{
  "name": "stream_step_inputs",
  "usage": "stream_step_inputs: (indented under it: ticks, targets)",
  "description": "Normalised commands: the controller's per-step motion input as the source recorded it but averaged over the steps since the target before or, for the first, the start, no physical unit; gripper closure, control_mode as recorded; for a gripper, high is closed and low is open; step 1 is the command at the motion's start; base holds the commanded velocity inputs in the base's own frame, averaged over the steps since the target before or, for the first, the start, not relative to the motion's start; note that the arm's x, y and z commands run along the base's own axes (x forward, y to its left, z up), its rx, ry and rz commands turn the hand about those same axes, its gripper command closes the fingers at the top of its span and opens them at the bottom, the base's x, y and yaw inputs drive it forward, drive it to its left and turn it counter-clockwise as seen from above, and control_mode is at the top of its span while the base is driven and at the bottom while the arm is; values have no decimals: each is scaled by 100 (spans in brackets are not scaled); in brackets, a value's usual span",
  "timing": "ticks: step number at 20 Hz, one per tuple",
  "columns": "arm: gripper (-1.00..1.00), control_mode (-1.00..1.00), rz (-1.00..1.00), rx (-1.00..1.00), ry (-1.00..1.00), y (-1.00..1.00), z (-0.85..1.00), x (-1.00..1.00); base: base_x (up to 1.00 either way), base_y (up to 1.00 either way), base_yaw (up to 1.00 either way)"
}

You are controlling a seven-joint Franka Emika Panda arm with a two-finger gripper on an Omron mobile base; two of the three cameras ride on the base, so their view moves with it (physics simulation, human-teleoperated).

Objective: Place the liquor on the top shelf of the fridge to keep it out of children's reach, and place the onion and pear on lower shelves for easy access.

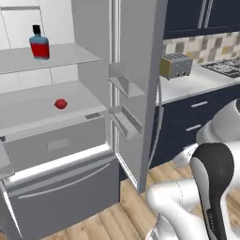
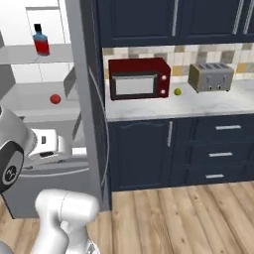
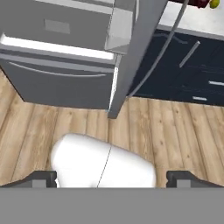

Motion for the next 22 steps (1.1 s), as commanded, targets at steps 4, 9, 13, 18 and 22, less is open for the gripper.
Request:
stream_step_inputs:
  ticks: [4,9,13,18,22]
  targets:
    - [-100,100,0,0,0,0,0,0,16,-90,-26]
    - [-100,100,0,0,0,0,0,0,44,-86,-21]
    - [-100,100,0,0,0,0,0,0,67,-78,-6]
    - [-100,100,0,0,0,0,0,0,86,-71,2]
    - [-100,100,0,0,0,0,0,0,96,-57,14]
